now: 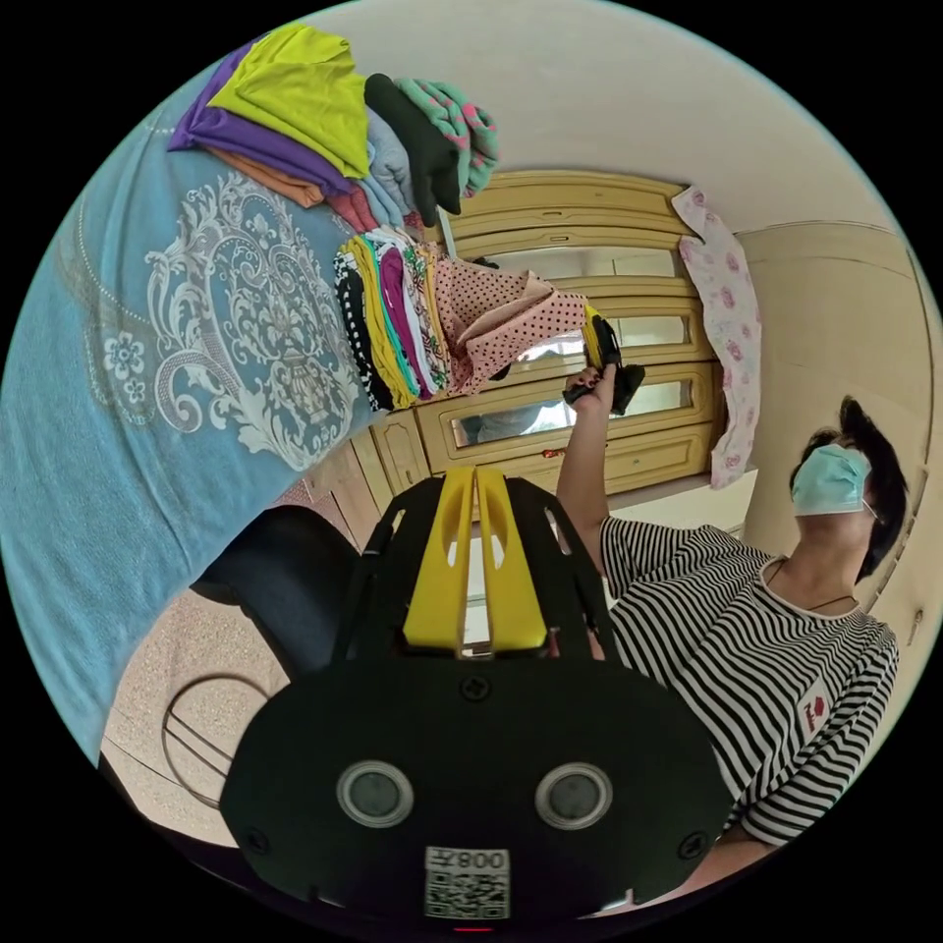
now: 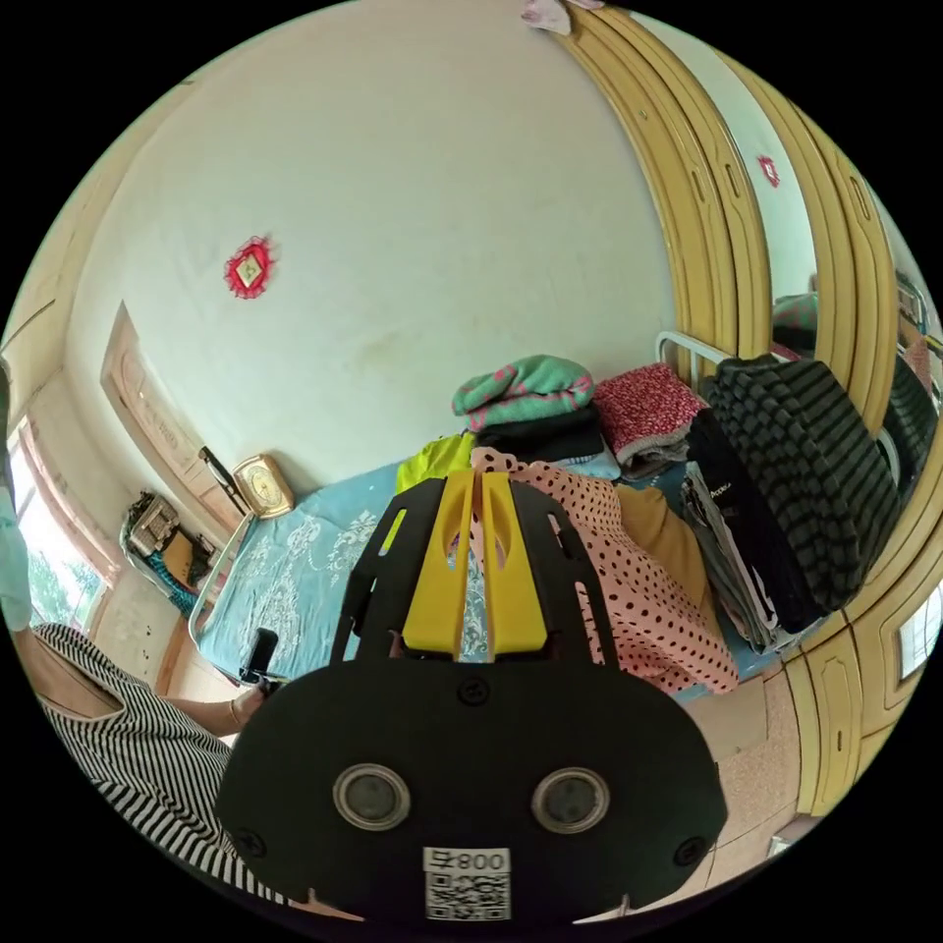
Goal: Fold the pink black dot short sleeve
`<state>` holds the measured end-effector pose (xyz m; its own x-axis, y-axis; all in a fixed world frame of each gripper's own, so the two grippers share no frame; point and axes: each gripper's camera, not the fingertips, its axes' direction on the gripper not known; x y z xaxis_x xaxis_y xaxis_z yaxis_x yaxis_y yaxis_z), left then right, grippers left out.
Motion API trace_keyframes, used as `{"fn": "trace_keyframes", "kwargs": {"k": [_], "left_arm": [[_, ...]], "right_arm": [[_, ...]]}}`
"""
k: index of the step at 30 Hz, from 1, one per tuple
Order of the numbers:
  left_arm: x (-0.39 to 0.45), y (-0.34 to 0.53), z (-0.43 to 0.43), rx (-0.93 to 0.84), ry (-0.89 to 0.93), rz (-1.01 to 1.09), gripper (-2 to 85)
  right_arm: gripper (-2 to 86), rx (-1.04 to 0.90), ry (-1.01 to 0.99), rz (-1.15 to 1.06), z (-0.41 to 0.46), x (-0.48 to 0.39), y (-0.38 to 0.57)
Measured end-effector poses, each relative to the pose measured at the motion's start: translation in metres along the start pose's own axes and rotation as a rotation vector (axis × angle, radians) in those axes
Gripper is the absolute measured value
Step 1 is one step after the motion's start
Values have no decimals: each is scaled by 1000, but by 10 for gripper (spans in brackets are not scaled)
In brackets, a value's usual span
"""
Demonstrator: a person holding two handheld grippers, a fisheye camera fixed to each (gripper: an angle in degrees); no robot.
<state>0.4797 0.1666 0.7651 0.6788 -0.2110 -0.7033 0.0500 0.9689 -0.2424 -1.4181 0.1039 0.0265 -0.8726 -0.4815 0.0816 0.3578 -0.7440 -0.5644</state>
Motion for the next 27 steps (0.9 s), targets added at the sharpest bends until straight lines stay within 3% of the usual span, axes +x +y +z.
{"fn": "trace_keyframes", "kwargs": {"k": [14,23,27], "left_arm": [[60,64,-52,62,-68,132,5],[69,72,-76,47,-171,188,40],[51,54,-71,11,-135,133,71]], "right_arm": [[7,-14,-290,-267,-156,-129,-60],[8,-185,-325,-317,-173,-169,-62],[9,-234,-353,-273,-169,-158,-69]]}}
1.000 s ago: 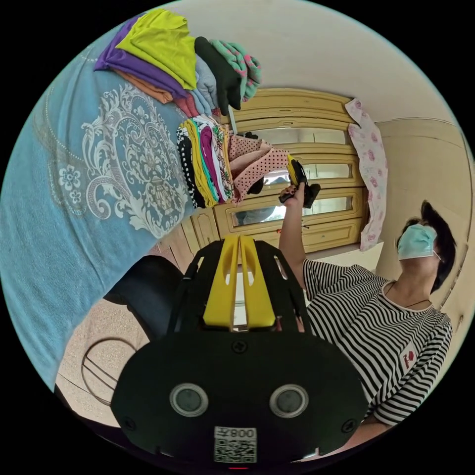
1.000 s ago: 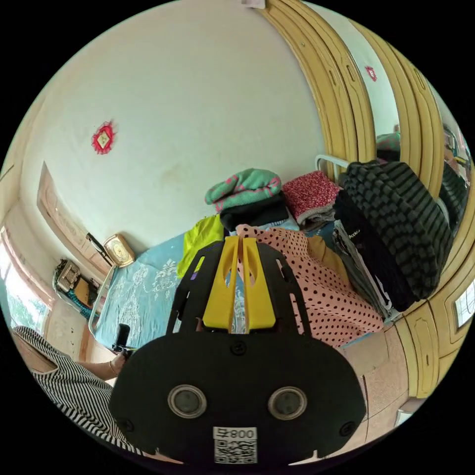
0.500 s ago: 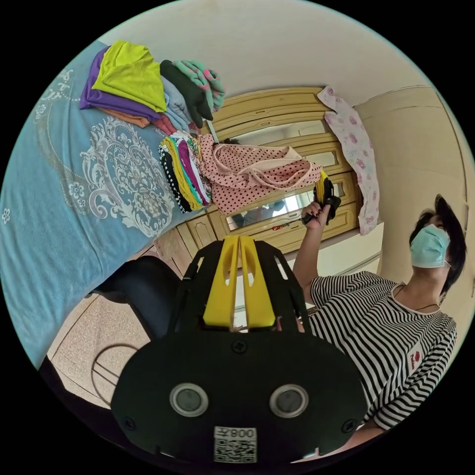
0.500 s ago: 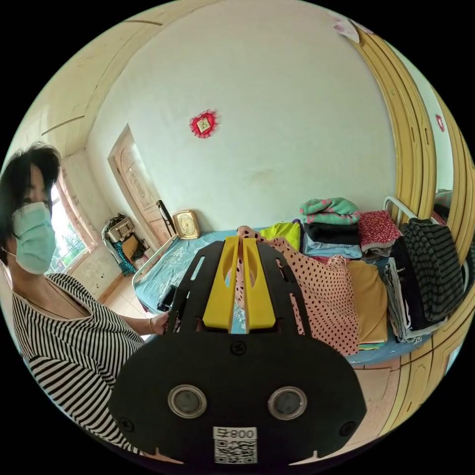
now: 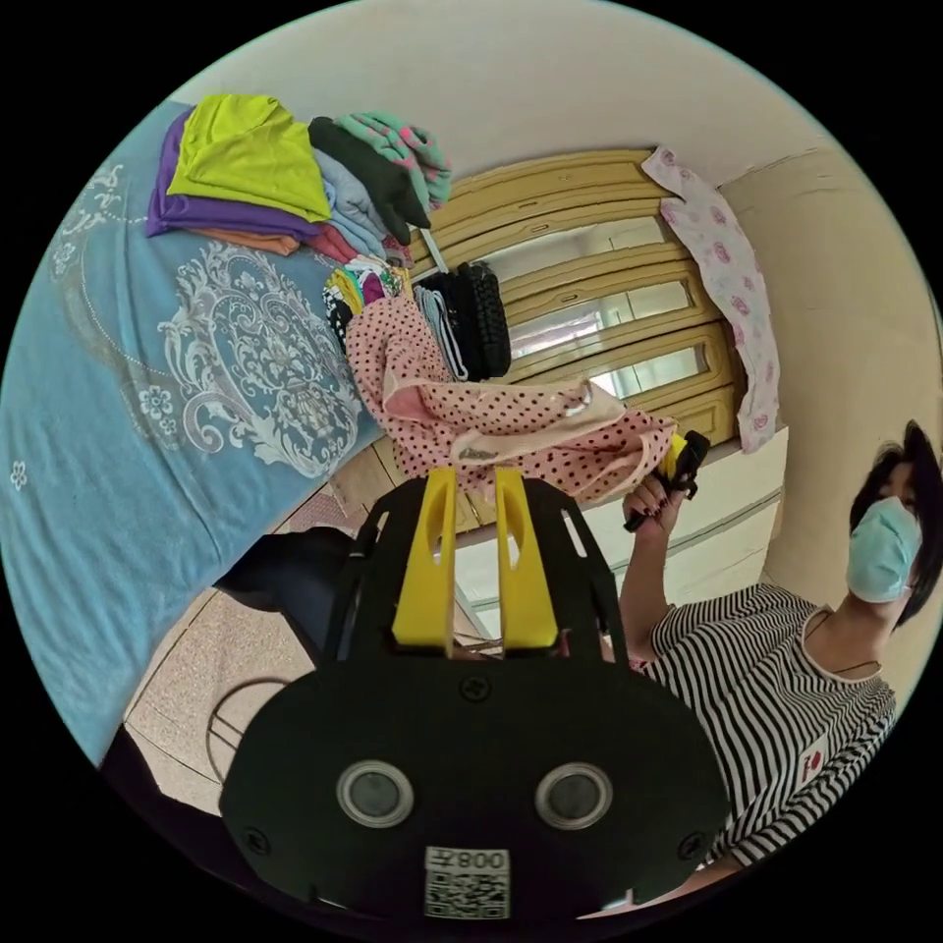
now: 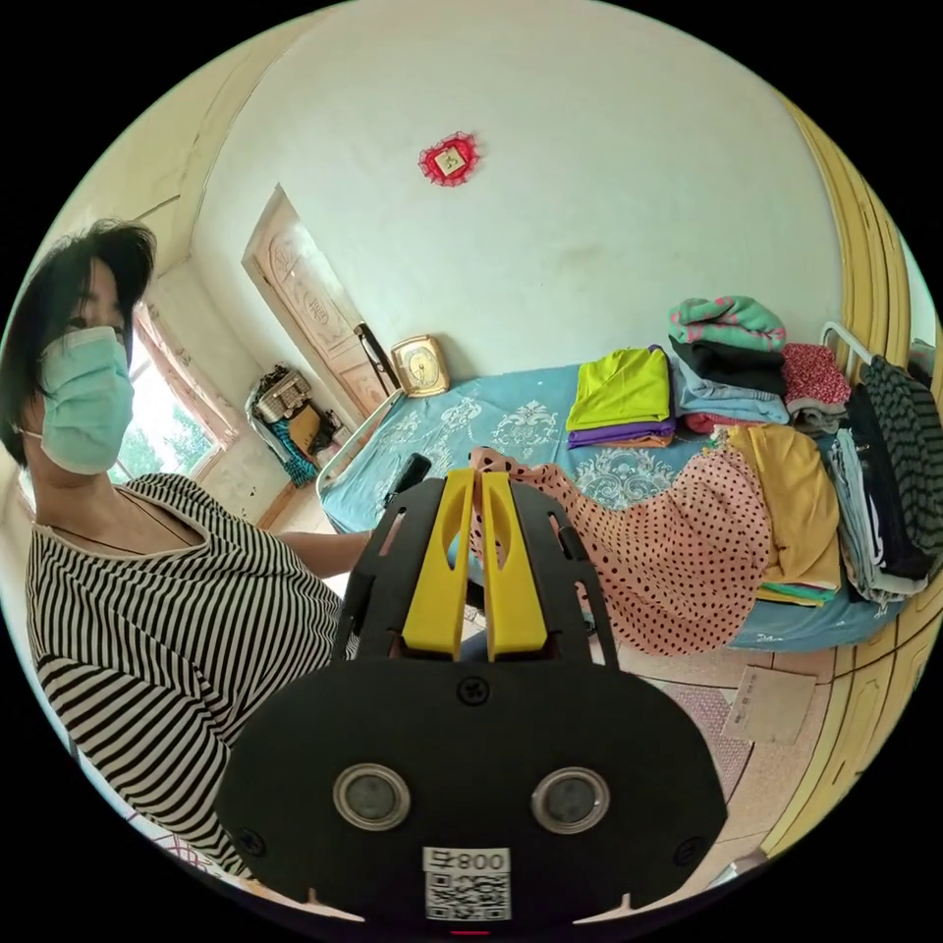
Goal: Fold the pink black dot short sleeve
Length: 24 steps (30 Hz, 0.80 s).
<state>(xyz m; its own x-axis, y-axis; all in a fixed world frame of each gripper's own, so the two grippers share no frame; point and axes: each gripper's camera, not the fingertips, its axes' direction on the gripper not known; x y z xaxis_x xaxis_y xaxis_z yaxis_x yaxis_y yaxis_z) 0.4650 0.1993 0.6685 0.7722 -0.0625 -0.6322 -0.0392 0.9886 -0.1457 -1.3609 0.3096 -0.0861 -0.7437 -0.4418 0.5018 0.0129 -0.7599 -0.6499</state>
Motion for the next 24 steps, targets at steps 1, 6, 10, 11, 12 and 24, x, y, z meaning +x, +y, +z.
{"fn": "trace_keyframes", "kwargs": {"k": [1,6,10,11,12,24], "left_arm": [[-8,-7,4,-6,19,-25,82],[-43,-32,31,-119,32,-115,103],[-80,-31,41,-191,25,-229,119],[-93,-30,37,-157,84,-276,123],[-98,-29,35,-133,112,-297,125],[-158,-38,-1,-236,-62,-405,105]], "right_arm": [[9,-1,-16,14,-3,5,-3],[8,-24,-52,27,-14,21,-21],[8,-23,-92,16,-31,33,-46],[8,-22,-102,3,-37,36,-54],[8,-23,-106,-3,-40,37,-58],[8,-68,-212,-35,-62,68,-123]]}}
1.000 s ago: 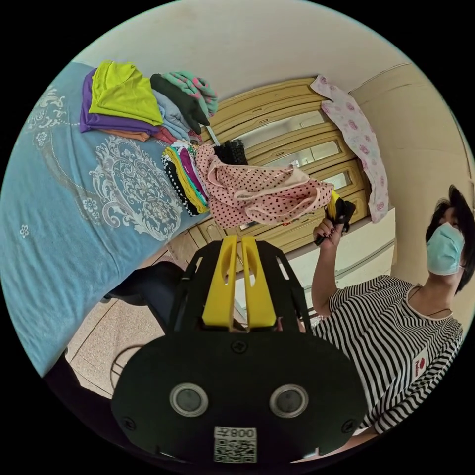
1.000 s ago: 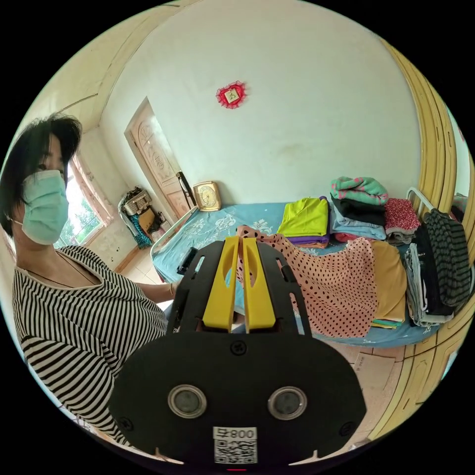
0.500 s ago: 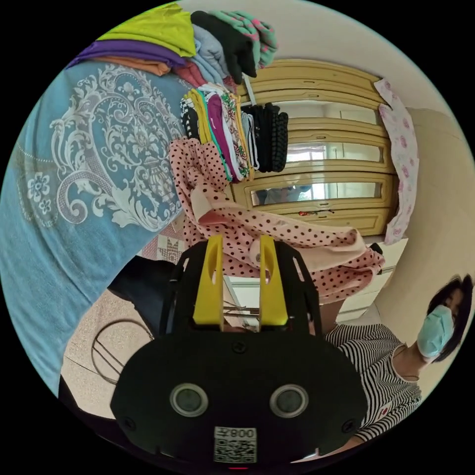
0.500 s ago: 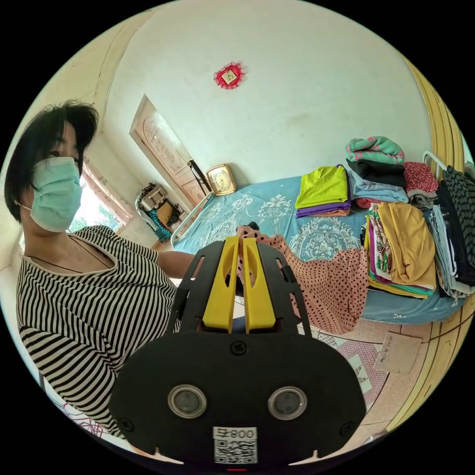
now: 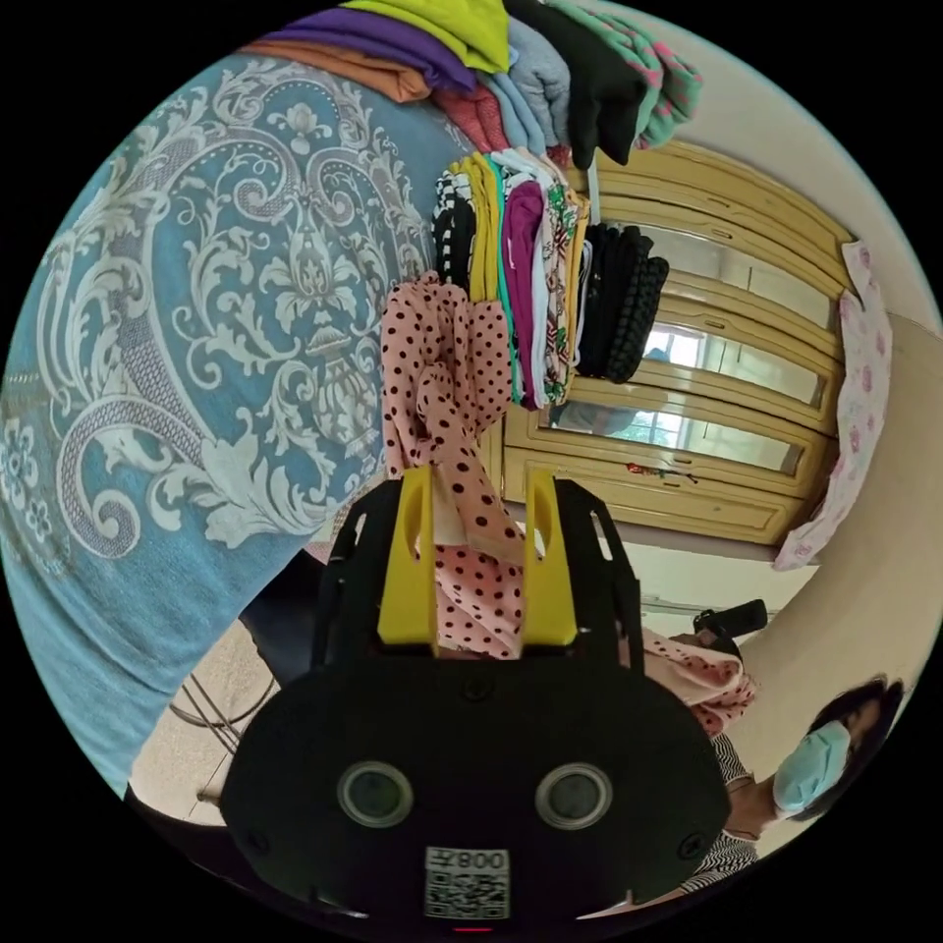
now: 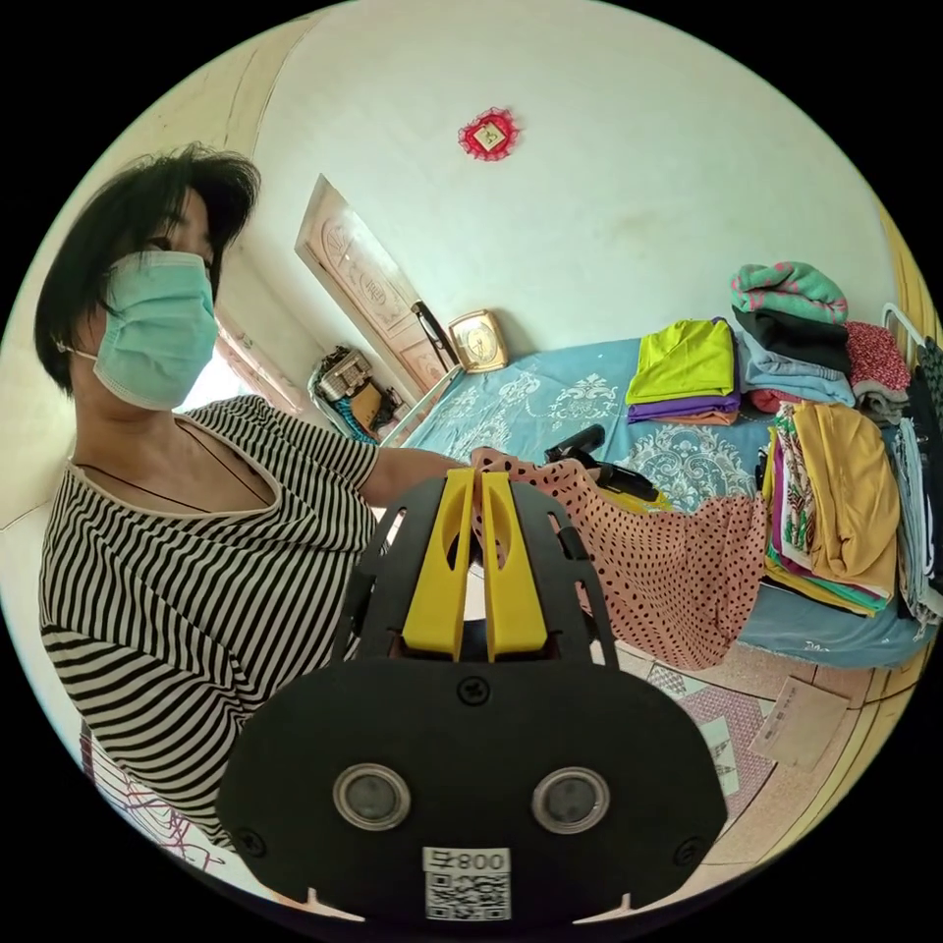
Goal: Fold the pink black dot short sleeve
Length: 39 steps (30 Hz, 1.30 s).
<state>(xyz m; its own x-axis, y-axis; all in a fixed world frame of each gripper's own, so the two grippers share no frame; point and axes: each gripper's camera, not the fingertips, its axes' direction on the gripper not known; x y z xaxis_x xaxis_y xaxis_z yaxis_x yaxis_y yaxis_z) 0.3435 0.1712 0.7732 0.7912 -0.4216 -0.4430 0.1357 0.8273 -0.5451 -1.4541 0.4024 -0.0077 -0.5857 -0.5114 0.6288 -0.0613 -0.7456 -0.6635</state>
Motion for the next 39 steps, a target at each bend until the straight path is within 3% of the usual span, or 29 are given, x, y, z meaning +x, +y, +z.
{"fn": "trace_keyframes", "kwargs": {"k": [2,6,14,20,33,39], "left_arm": [[-14,7,-4,-44,25,-7,48],[-28,36,-40,8,60,48,32],[-65,175,-222,358,372,191,25],[-83,317,-352,619,487,350,24],[-102,608,-509,836,501,718,21],[-100,743,-556,896,397,903,20]], "right_arm": [[8,-4,-19,9,-7,7,-10],[8,-9,-44,8,-20,12,-23],[8,74,-18,-47,-74,0,-50],[9,135,-8,-113,-100,-25,-71],[8,171,-15,-288,-117,-113,-120],[8,199,-12,-394,-130,-170,-126]]}}
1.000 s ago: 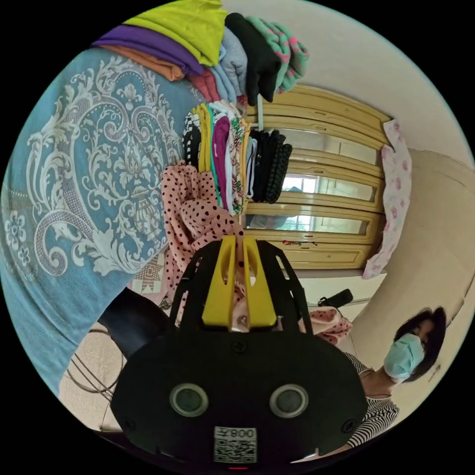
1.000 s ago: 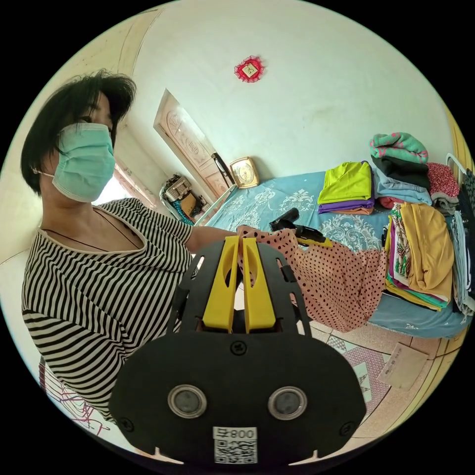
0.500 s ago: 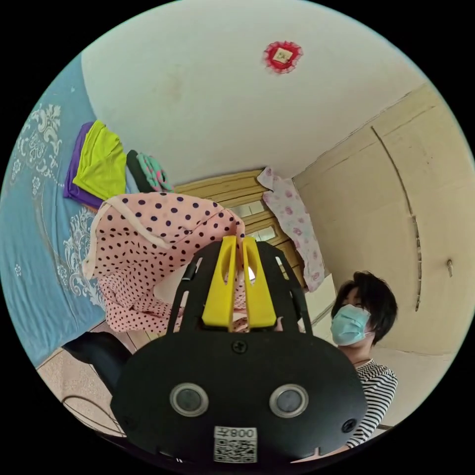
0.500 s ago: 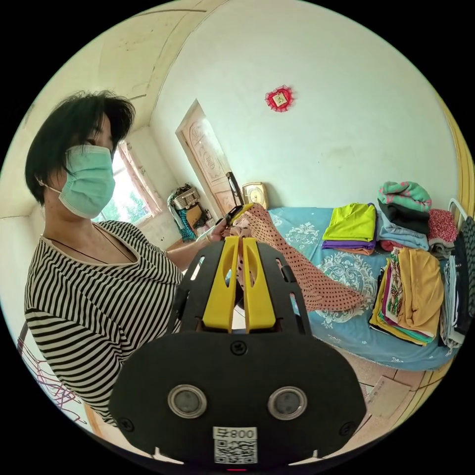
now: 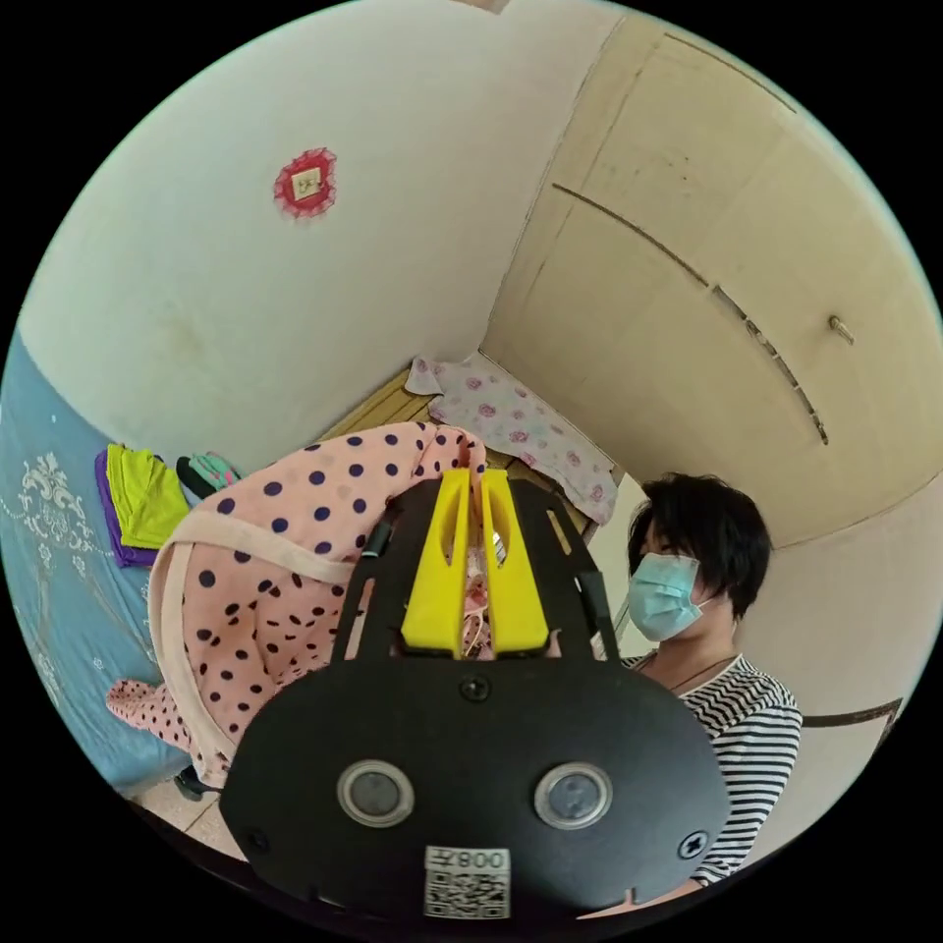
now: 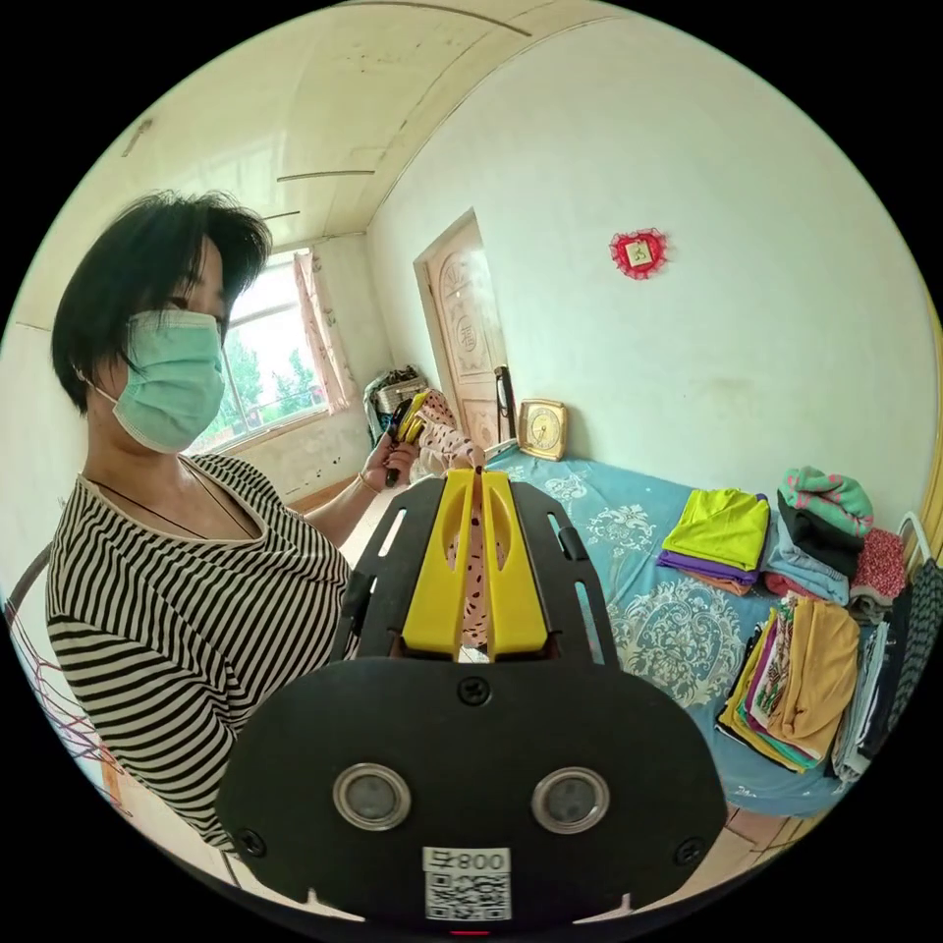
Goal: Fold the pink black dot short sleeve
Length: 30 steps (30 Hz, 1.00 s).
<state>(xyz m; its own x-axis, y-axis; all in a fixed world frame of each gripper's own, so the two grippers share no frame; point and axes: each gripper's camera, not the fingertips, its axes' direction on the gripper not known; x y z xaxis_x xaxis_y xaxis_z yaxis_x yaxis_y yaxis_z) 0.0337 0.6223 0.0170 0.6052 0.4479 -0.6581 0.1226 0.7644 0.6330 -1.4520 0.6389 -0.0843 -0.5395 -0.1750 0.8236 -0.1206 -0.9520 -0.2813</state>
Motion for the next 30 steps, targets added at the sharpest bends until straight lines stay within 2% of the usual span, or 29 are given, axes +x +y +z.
{"fn": "trace_keyframes", "kwargs": {"k": [8,17,23,30], "left_arm": [[143,20,-99,-53,-137,280,18],[267,45,-169,-63,-268,557,19],[316,66,-203,-49,-334,710,19],[325,91,-241,7,-394,802,19]], "right_arm": [[9,61,11,-130,-18,-68,-29],[8,163,13,-259,-21,-133,-53],[7,237,40,-344,-12,-178,-68],[6,262,71,-395,27,-217,-81]]}}
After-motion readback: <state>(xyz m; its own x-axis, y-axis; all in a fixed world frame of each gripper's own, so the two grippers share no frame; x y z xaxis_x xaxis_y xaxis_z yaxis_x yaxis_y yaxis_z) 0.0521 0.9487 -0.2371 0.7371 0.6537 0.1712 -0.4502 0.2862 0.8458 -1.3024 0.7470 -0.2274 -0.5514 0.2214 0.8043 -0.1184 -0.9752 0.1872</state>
